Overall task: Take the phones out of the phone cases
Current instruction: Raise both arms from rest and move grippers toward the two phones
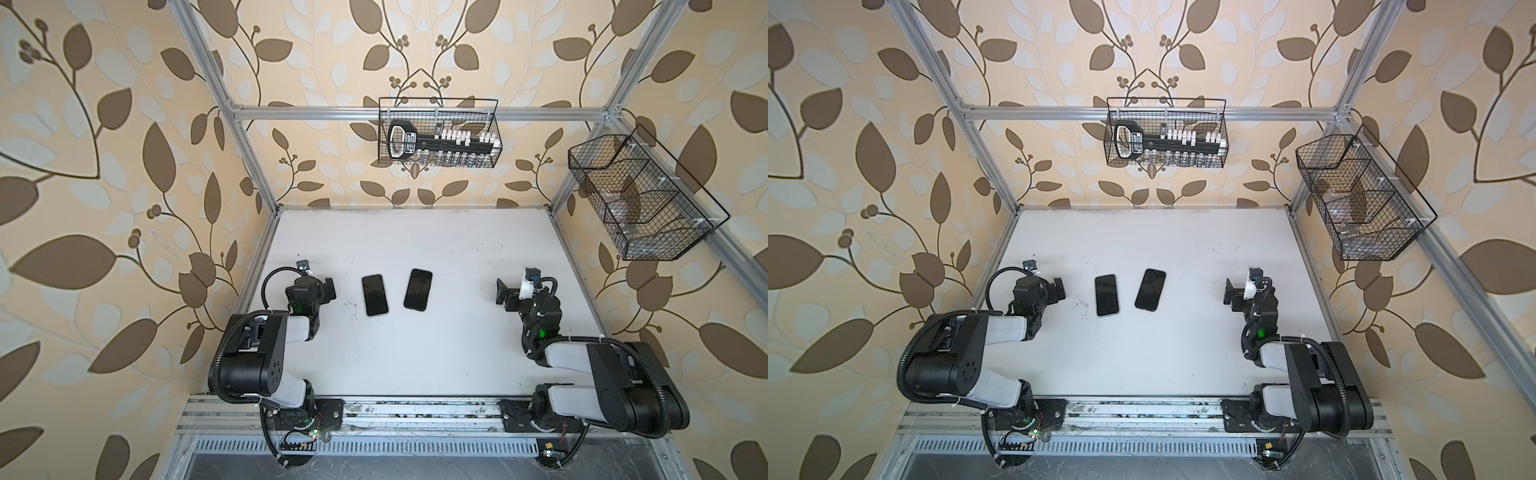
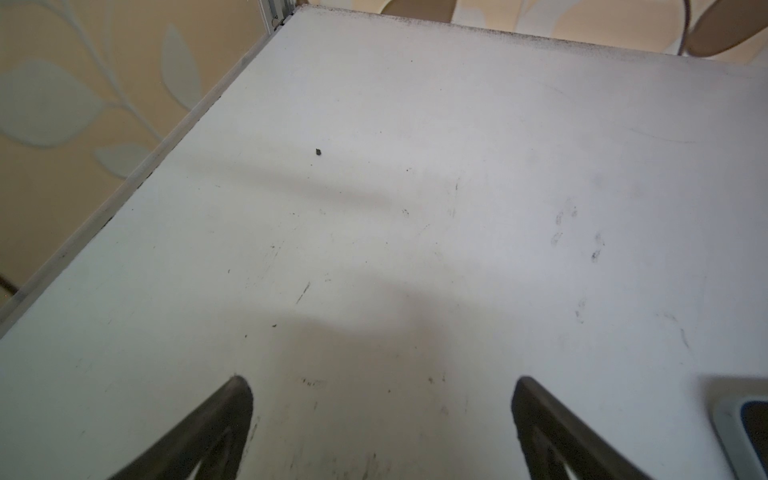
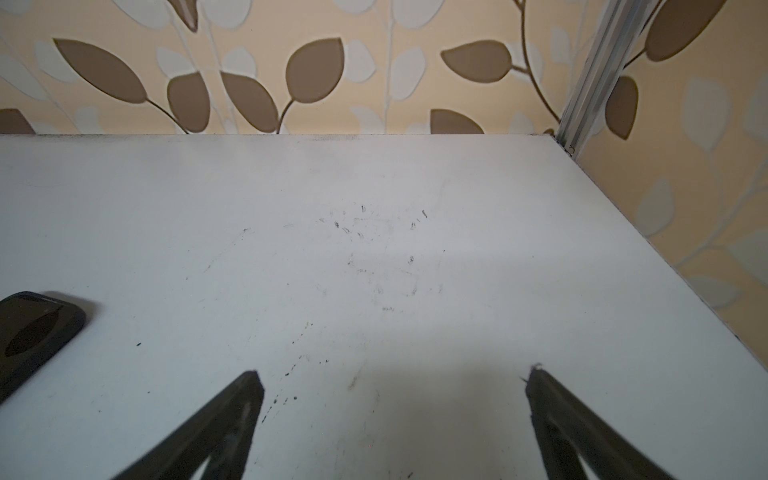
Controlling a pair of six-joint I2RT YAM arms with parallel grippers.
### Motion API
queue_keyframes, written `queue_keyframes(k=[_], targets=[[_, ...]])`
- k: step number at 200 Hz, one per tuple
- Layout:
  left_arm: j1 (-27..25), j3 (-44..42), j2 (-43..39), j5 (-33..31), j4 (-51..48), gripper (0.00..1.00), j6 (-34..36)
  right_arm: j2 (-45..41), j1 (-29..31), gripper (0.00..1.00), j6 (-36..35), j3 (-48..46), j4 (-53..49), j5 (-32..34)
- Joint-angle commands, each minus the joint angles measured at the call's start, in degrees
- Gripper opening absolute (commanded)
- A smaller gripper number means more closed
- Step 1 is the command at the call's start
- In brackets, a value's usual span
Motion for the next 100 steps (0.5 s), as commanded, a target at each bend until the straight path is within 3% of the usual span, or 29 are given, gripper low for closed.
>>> queue_keyframes(k=[1, 10, 21, 45, 68, 100], targets=[[-1.2, 1.3, -0.3, -3.0, 3.3, 0.99, 1.3, -0.8, 0.1, 1.00, -0.6, 2.7, -1.7, -0.2], [-2.5, 2.1, -1.4, -9.1, 2.8, 0.99, 1.1, -2.3, 0.2, 1.00, -0.6, 4.3, -5.1, 0.6], [-3.0, 6.8, -6.0, -13.7, -10.0, 0.99, -0.7, -4.7, 0.1, 1.00, 0.1, 7.9, -14.1, 1.2], [-3.0, 17.4, -11.1, -14.5, -28.3, 0.99, -2.9, -11.4, 0.3, 1.00, 1.3, 10.3, -23.0, -0.3], [-3.0, 26.6, -14.0, -5.9, -41.9, 0.99, -2.2, -19.5, 0.3, 1.00, 7.8, 12.4, -29.4, -2.4], [-2.1, 40.4, -15.0, 13.6, -59.9, 0.99, -3.0, -23.1, 2.1, 1.00, 15.3, 23.4, -46.7, -4.5]])
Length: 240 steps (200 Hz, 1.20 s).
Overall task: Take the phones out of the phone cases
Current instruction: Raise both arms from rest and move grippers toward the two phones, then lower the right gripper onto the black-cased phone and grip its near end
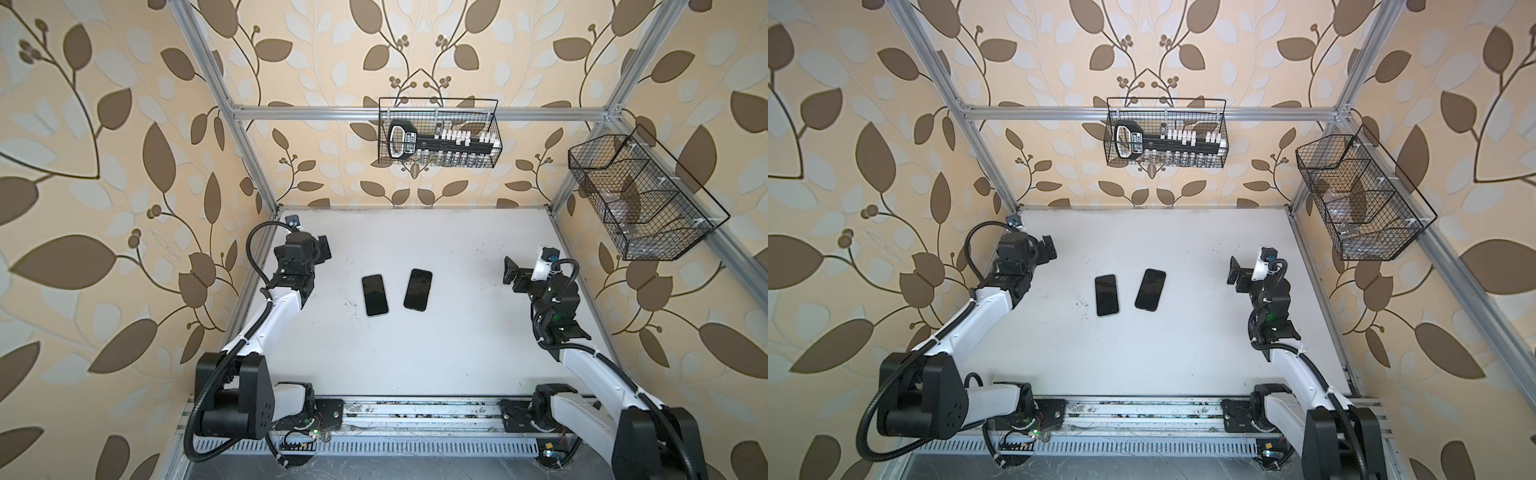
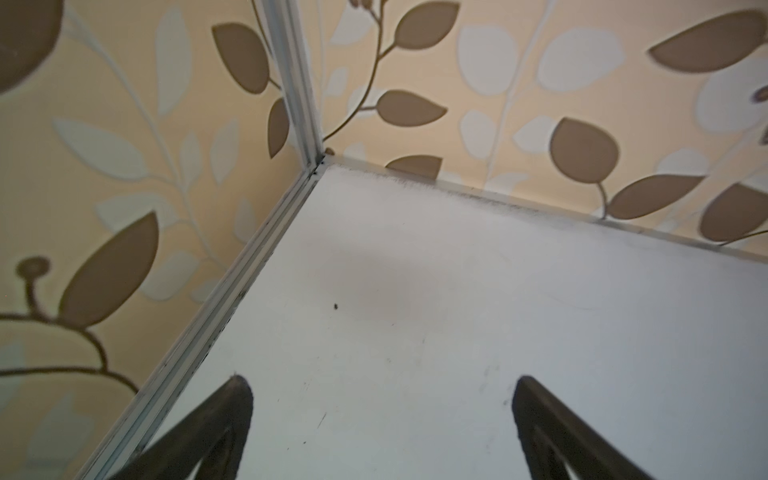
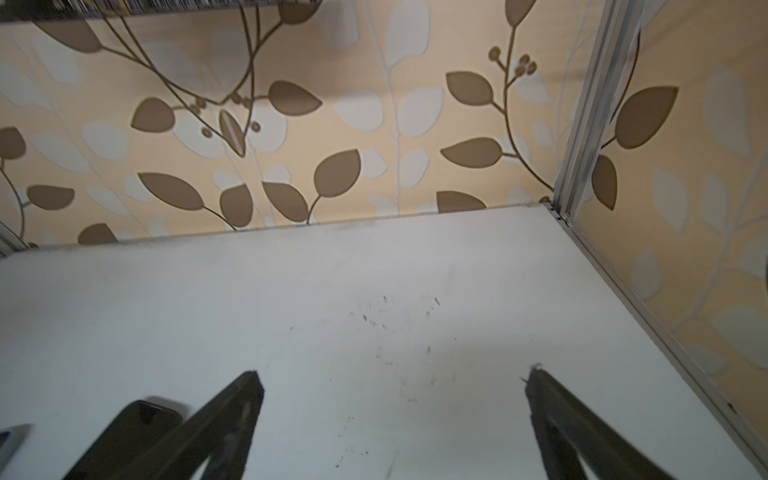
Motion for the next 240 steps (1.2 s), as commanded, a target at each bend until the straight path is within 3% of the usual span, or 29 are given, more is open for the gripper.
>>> queue_keyframes(k=[1, 22, 50, 98, 119, 181, 240], targets=[[0.5, 8.2, -1.3, 15.6, -19.7, 0.99, -1.3, -1.3, 1.4, 1.00, 7.2, 8.0, -16.0, -2.9], [0.5, 12.3, -3.4, 25.6, -26.5, 0.99, -1.6, -1.8, 1.8, 1.00, 13.7, 13.9, -24.4, -4.7], [0.5, 11.6, -7.4, 26.7, -28.6, 0.99, -10.3, -3.2, 1.8, 1.00, 14.8, 17.6, -30.2, -11.3], [0.5, 8.3, -9.1, 29.4, -28.6, 0.99, -9.7, -3.8, 6.0, 1.00, 9.1, 21.5, -41.0, -14.2], [0.5, 8.1, -7.7, 29.9, -27.9, 0.99, -9.6, -1.4, 11.5, 1.00, 12.2, 23.7, -45.5, -6.7], [0.5, 7.1, -7.3, 19.5, -29.6, 0.99, -12.6, 12.9, 34.0, 1.00, 20.4, 34.6, -52.9, 13.9], [0.5, 6.1, -9.5, 15.9, -30.8, 0.99, -13.7, 32.8, 45.6, 1.00, 30.9, 45.6, -56.1, 20.7]])
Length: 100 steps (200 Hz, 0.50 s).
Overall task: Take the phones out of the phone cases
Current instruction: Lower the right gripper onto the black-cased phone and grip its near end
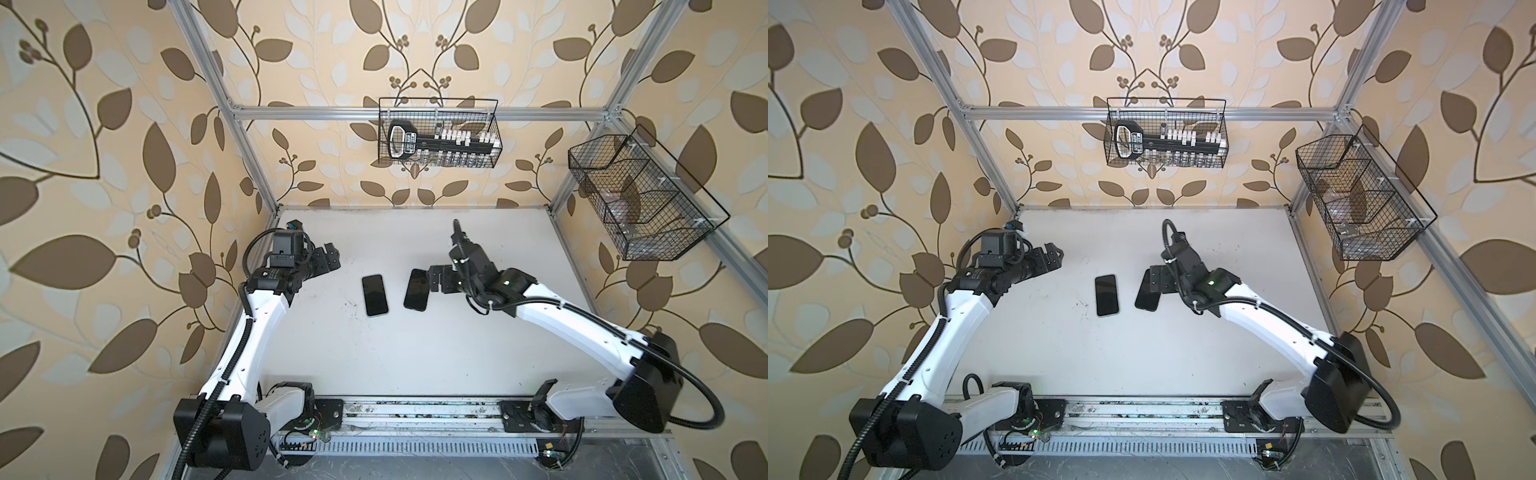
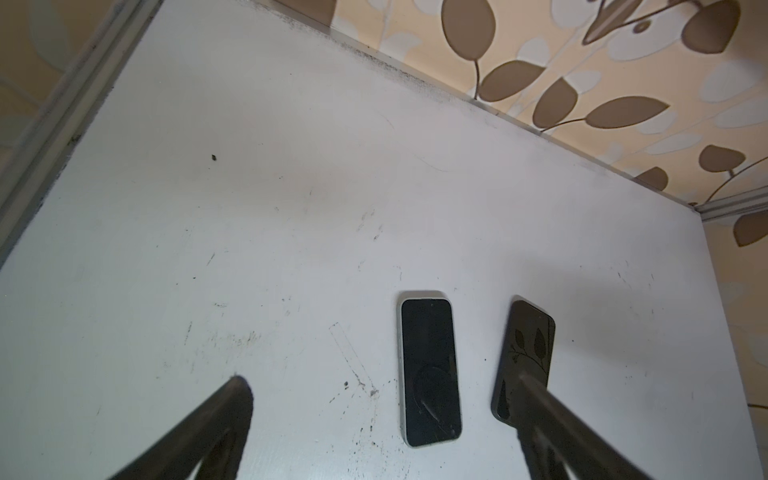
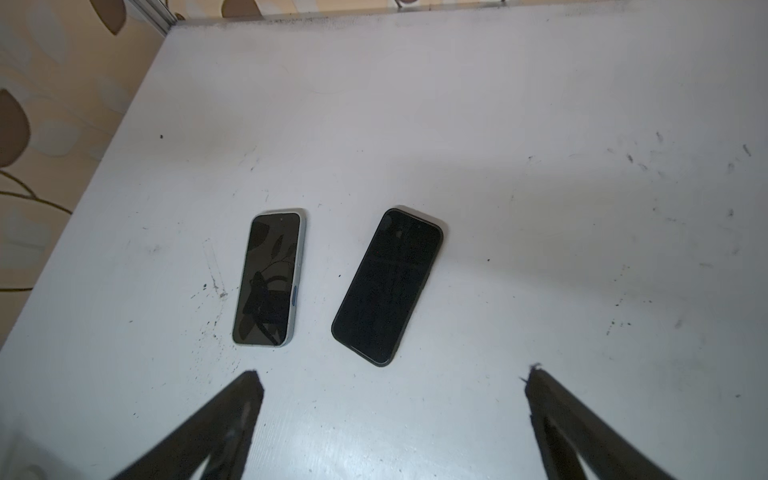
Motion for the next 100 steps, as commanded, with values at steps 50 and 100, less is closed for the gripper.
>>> queue_keyframes(k=[50, 100], targets=[[0.4, -0.5, -2.1, -1.2, 0.1, 0.99, -1.8, 13.9, 5.4, 1.00, 15.9, 7.5, -2.5, 6.1], [1.0, -0.4, -2.1, 0.0, 0.2, 0.99, -2.4, 22.0, 4.6, 1.00, 18.4, 12.0, -3.2, 5.0]])
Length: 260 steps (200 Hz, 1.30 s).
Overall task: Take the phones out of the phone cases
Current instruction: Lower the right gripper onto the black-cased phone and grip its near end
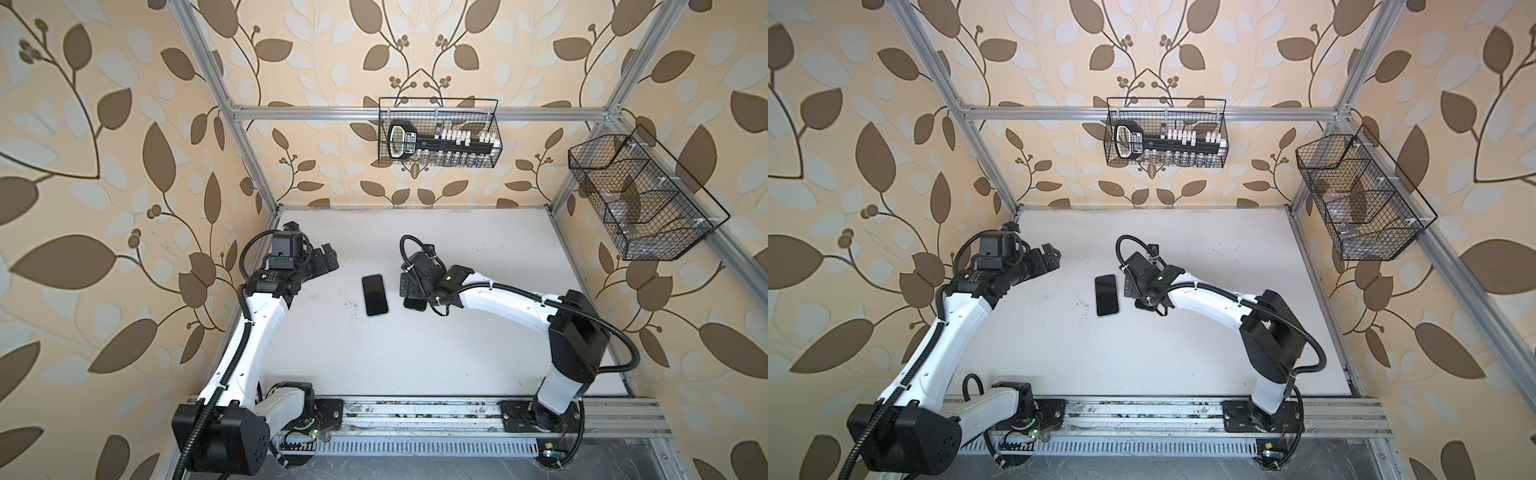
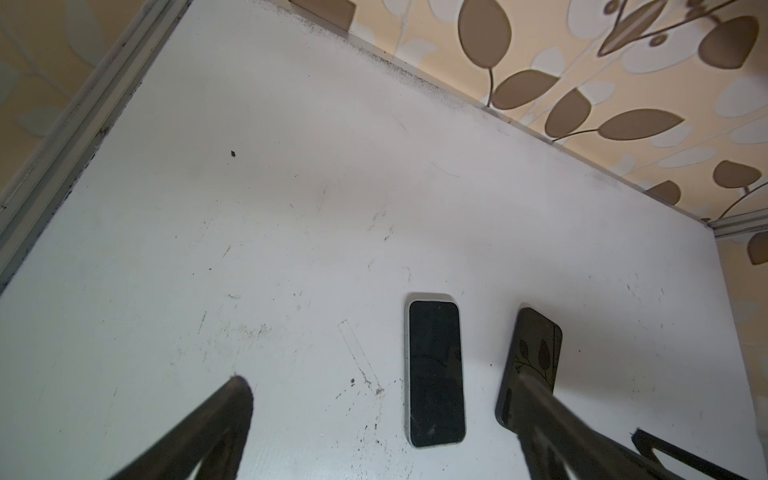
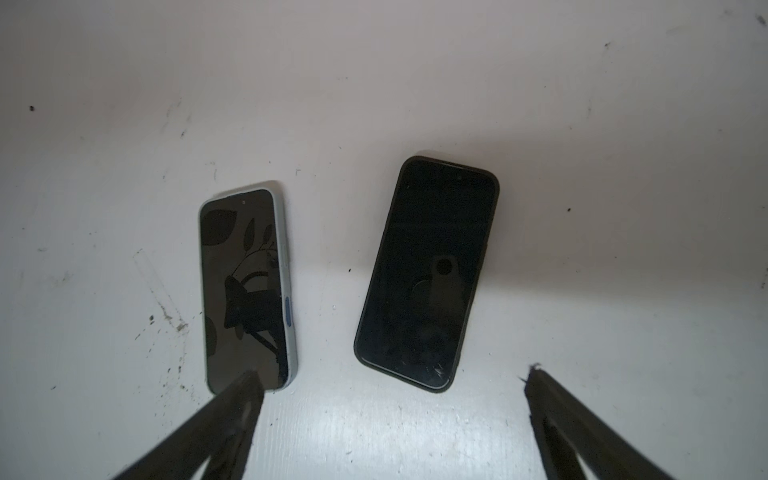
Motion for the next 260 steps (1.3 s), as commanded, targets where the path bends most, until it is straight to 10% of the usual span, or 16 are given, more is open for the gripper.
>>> queue_keyframes(k=[1, 87, 260], targets=[[0.7, -0.3, -1.5, 1.1, 0.6, 0.99, -0.9, 2.3, -0.3, 1.00, 3.6, 2.8, -1.4, 0.8], [2.1, -0.1, -1.3, 2.9, 0.4, 0.99, -1.3, 11.9, -2.7, 1.00, 11.4, 8.6, -4.8, -0.3], [2.2, -0.5, -1.8, 2.4, -0.3, 0.99, -0.8, 19.9, -4.0, 0.95, 4.4, 13.2, -8.2, -3.1]])
